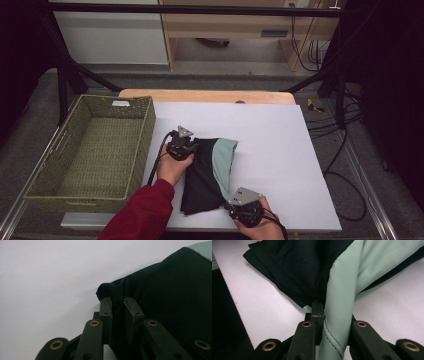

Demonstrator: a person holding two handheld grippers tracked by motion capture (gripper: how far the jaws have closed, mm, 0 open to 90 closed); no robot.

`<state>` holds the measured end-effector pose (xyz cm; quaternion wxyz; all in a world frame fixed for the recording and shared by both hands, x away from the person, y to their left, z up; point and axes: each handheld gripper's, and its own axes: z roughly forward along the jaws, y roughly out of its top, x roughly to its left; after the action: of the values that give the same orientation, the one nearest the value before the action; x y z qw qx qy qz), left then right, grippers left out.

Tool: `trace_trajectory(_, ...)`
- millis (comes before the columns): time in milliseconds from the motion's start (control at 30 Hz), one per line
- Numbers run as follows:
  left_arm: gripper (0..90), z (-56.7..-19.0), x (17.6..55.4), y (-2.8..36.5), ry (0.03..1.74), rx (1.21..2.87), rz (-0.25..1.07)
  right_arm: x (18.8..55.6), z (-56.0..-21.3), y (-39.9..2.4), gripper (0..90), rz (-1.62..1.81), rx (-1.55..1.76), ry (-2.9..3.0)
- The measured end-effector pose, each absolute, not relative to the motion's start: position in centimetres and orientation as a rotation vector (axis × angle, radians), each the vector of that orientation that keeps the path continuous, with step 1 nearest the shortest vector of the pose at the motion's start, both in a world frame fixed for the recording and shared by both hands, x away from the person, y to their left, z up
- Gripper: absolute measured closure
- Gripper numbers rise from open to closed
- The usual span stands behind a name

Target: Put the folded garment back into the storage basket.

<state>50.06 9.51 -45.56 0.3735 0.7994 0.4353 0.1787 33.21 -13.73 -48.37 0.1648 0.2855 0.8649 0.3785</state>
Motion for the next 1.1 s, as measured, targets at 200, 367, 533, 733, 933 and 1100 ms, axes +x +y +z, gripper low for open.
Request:
trace_trajectory(200,81.2,-45.2,49.3,9.4,1.082,2.092,0.475,32.9,-48.2,-14.2,79.6,1.073,0.806,2.489)
trace_trajectory(367,74.8,-45.1,49.5,9.6,1.093,2.06,0.488,32.9,-48.2,-14.2,79.5,1.076,0.814,2.487)
trace_trajectory(533,55.4,-44.9,50.1,9.6,1.115,2.031,0.516,33.0,-48.3,-14.4,79.4,1.085,0.819,2.484)
trace_trajectory(733,42.1,-45.6,50.6,9.4,1.124,2.043,0.468,33.3,-48.1,-15.3,79.4,1.061,0.851,2.466)
trace_trajectory(933,39.3,-46.3,51.3,9.7,1.15,2.029,0.375,33.3,-48.2,-15.3,79.3,1.062,0.854,2.466)
trace_trajectory(1100,45.9,-46.3,51.9,9.8,1.155,2.04,0.288,33.3,-48.2,-15.3,79.3,1.068,0.857,2.466)
